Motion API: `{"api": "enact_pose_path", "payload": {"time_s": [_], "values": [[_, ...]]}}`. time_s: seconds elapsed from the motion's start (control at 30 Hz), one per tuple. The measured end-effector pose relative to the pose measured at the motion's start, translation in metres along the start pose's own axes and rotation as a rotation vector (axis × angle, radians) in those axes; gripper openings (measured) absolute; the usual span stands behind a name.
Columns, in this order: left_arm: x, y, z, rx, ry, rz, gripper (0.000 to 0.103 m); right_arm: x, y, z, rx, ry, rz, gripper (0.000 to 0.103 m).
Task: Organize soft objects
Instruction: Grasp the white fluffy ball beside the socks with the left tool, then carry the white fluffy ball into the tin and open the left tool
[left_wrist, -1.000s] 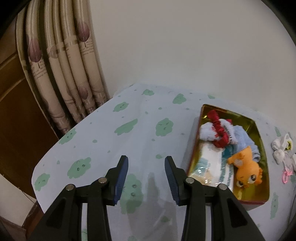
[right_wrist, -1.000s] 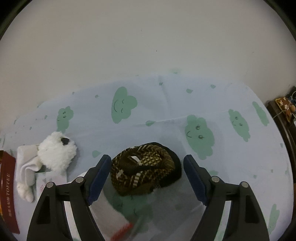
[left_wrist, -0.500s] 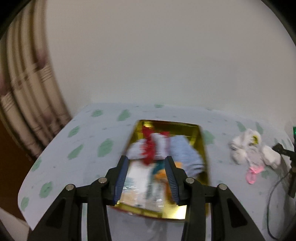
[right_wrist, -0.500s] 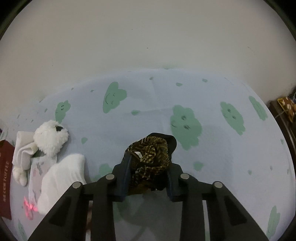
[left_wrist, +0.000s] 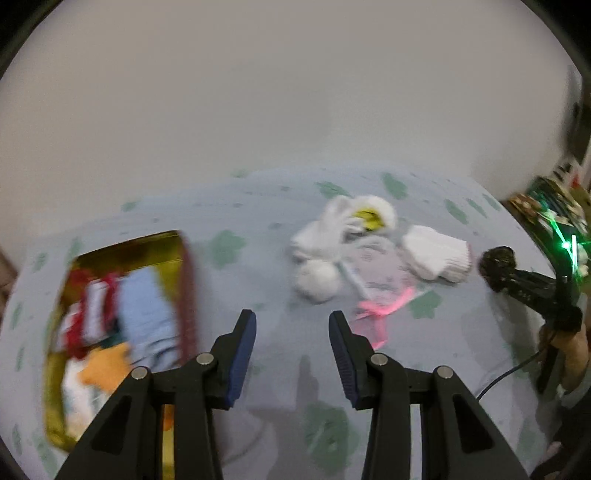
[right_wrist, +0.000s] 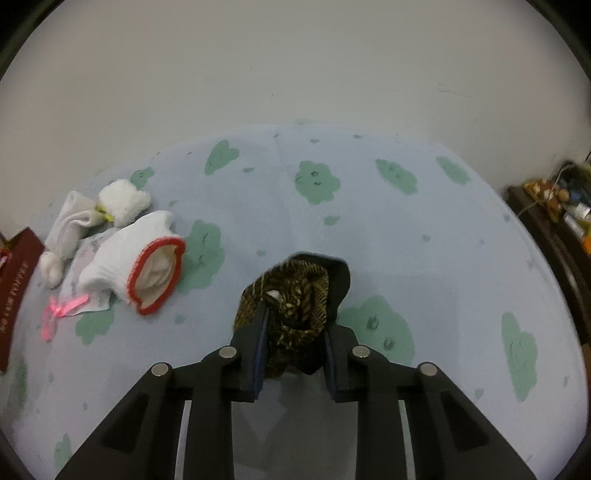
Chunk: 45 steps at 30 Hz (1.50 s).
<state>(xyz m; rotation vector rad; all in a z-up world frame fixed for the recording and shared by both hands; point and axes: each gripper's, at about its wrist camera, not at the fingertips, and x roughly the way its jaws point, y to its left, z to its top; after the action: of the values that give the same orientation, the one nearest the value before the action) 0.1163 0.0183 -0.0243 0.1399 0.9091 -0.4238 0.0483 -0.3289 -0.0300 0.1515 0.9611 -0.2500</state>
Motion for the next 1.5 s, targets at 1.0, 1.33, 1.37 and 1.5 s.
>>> {"api": "enact_pose_path", "payload": {"time_s": [1.0,1.33,1.37,1.5], "values": [[0.095,-0.003,0.036,-0.137,0.122,0.025,0.025,-0.004,-0.008,-0.001,0.036,0.007,0.052,0.025],[0.068,-0.014,0.038,-0.043,0.061,0.041,0.02,-0.004,-0.007,0.0,0.033,0.008,0.049,0.027],[0.063,-0.015,0.038,-0.03,0.059,0.04,0.02,-0.004,-0.007,0.0,0.033,0.008,0.049,0.027],[0.048,-0.018,0.037,-0.01,0.06,0.056,0.02,-0.005,-0.007,0.0,0.035,0.008,0.052,0.027]]}}
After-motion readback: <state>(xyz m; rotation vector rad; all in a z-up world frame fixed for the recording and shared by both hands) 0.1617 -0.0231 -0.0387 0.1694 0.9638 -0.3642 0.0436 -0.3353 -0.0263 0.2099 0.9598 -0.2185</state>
